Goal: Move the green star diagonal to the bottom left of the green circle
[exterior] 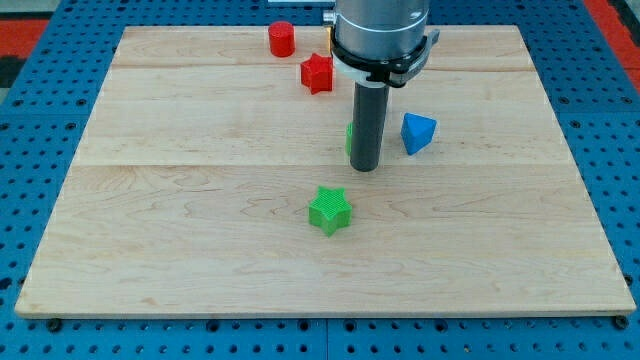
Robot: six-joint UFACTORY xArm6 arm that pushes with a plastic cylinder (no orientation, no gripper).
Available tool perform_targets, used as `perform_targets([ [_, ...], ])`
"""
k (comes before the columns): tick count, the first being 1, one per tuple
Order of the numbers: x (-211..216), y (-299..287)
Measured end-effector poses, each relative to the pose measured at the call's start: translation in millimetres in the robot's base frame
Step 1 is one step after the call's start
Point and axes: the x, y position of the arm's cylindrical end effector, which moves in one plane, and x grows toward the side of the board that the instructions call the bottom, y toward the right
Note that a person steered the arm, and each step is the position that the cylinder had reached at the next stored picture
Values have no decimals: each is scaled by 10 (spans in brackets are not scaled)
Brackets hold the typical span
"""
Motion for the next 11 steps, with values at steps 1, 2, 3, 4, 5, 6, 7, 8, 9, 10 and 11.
perform_targets([
  [1,-35,4],
  [2,-59,15],
  [3,141,2],
  [4,594,86],
  [5,1006,56],
  [6,1136,-121],
  [7,1057,-97],
  [8,884,-116],
  [9,757,-143],
  [10,664,-189],
  [11,755,-418],
])
